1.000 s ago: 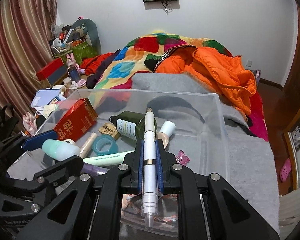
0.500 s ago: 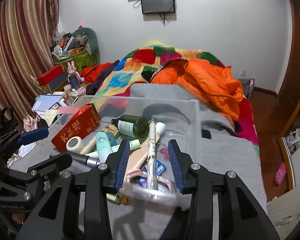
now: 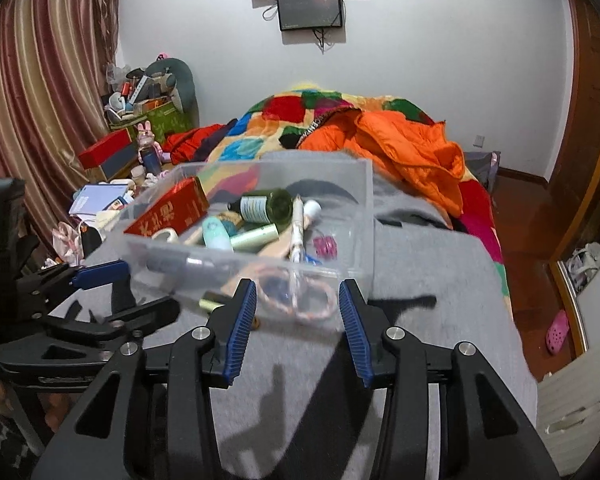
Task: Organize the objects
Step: 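Grasp the beige dotted block beside the box with the left gripper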
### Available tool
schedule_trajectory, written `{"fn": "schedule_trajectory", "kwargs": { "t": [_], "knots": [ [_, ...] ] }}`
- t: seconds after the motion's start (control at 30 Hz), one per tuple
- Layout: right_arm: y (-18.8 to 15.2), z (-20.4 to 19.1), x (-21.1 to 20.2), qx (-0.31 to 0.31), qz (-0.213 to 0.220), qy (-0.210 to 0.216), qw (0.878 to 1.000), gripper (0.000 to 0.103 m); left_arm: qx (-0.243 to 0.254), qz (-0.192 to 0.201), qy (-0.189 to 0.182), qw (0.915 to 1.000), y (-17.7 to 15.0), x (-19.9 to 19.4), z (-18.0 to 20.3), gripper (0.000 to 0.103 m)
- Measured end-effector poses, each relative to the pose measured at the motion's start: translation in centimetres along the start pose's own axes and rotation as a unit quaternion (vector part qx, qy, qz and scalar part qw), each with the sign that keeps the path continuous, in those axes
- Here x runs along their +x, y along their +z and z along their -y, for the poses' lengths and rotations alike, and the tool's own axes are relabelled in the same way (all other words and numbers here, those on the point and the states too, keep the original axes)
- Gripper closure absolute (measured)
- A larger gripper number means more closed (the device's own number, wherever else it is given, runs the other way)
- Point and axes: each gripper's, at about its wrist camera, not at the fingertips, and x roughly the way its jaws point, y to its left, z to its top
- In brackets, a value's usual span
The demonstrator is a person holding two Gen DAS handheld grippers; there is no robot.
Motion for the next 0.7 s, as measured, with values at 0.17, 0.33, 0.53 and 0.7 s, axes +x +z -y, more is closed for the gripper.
{"fn": "schedule_trajectory", "kwargs": {
  "t": [0.17,0.33,0.53,0.7],
  "knots": [
    [-0.9,0.6,0.7,-0.002,-0.011,-0.006,1.000,0.063,0.001,-0.011,0.007,0.9999,0.7,1.1,1.3,0.014],
    [-1.8,1.4,1.4,0.009,-0.023,0.003,1.000,0.063,0.001,-0.036,0.009,0.9993,0.8,2.6,2.2,0.017],
    [-2.7,1.7,1.9,0.013,-0.034,0.012,0.999,0.063,-0.022,-0.061,0.024,0.9976,0.4,3.9,2.3,0.039],
    [-3.2,1.8,2.2,0.019,-0.040,0.020,0.999,0.063,-0.057,-0.067,0.022,0.9959,0.2,4.4,1.9,0.055]
  ]
}}
